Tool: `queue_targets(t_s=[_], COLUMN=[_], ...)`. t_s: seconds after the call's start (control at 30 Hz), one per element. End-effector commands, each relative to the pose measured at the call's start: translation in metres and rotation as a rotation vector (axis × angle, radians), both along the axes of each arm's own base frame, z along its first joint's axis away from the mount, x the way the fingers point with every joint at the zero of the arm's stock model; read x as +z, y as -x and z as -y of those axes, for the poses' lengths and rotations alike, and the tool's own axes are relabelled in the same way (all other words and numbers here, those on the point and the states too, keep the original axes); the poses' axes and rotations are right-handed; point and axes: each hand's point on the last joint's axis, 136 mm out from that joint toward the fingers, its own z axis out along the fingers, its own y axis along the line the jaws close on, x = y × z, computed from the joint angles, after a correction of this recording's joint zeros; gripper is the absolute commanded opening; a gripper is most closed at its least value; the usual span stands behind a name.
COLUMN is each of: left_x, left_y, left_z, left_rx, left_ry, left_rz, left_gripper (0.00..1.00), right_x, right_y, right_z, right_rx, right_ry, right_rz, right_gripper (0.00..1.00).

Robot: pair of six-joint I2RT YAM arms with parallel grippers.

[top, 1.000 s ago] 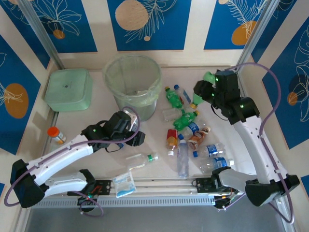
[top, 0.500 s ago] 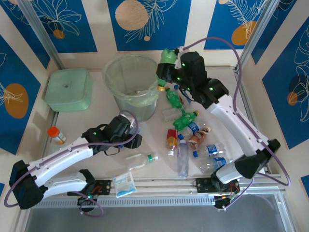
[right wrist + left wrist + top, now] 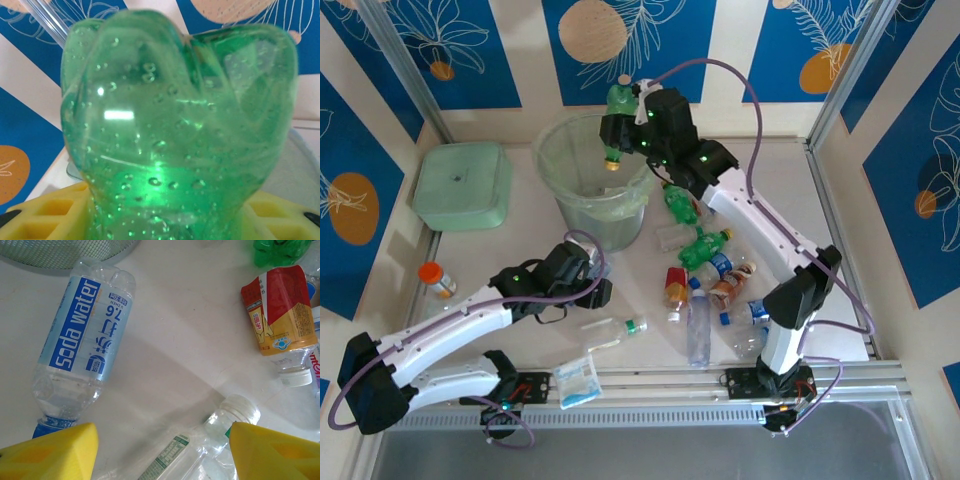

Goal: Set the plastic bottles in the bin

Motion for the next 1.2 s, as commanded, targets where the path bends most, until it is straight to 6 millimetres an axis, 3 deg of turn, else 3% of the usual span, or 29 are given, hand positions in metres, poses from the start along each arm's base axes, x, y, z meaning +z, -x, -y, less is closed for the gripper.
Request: queue_targets(t_s=[0.0, 0.3, 0.67, 0.8, 1.0, 1.17], left_x=[-0.001, -0.003, -0.009, -0.02, -0.037, -0.05], left_y=[0.003, 0.002, 0.001, 0.0, -0.001, -0.005], left_z=[-0.006, -0.011, -0.02, -0.035, -0.04, -0.042], left_rx=[0.017, 0.027, 0.058, 0.106, 0.129, 0.149], left_ry=[-0.01, -0.032, -0.073, -0.14, -0.164, -0.183], left_rz=[0.006, 0.009, 0.004, -0.019, -0.057, -0.071], left_gripper=[0.7, 0.71, 0.72, 0.76, 0.9, 0.87], right_x=[0.006, 0.002, 0.012, 0.015, -0.005, -0.028], right_y=[0.005, 0.008, 0.018, 0.031, 0.057, 0.086], right_z=[-0.007, -0.002, 0.013, 0.04, 0.107, 0.153], right_rx=[0.031, 0.025, 0.008, -0.052, -0.177, -0.255], right_ry=[-0.008, -0.002, -0.02, -0.027, -0.065, -0.09], right_rz=[0.007, 0.0, 0.02, 0.036, -0.009, -0.053], right_gripper=[0.58, 0.7, 0.71, 0.71, 0.71, 0.71])
